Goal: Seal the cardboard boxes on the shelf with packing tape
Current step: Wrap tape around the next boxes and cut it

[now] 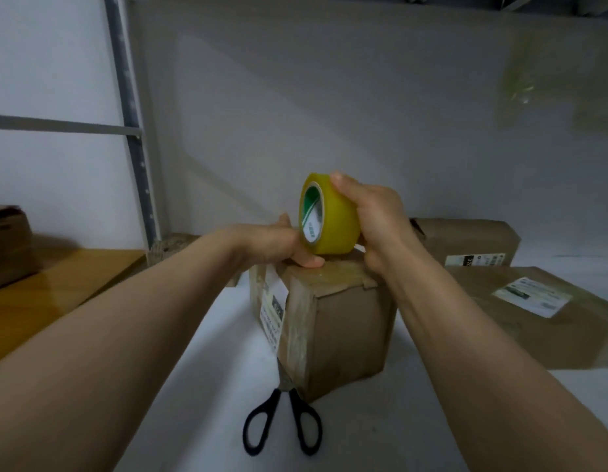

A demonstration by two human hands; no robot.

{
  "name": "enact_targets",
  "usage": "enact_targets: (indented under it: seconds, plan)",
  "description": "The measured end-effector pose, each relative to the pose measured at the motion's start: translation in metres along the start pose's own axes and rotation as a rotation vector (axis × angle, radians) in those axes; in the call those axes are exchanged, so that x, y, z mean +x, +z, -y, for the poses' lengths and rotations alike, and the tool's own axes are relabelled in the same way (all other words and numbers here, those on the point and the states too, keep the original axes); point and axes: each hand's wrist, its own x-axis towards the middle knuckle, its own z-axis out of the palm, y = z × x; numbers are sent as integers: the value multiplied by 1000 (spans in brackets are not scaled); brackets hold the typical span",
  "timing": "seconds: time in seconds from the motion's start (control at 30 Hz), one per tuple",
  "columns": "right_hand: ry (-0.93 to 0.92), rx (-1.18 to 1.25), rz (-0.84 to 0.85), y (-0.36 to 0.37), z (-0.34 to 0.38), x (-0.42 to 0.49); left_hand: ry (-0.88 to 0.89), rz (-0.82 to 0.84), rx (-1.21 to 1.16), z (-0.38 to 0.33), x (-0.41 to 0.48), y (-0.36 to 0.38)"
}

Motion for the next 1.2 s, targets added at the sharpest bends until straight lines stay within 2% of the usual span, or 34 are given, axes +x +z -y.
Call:
enact_targets:
  seconds: [0.1, 0.27, 0.4, 0.67, 0.97, 1.1, 1.2]
  plan:
    - [3, 35, 11, -19, 24, -11, -35, 5, -11, -1, 0, -2]
    - [129, -15, 184, -46, 45, -47, -27, 52, -43, -7, -2, 2]
    - [168, 37, 247, -67, 50, -78, 7, 51, 12, -8, -3, 4]
    - [179, 23, 145, -84, 25, -108, -10, 12, 135, -17, -14, 3]
    - [359, 32, 104, -91, -29, -125, -9, 101, 197, -21, -20, 5]
    - [379, 35, 45, -89, -45, -122, 133, 115, 265, -20, -27, 11]
    - [351, 16, -7, -89, -52, -116, 247, 130, 210, -19, -47, 15]
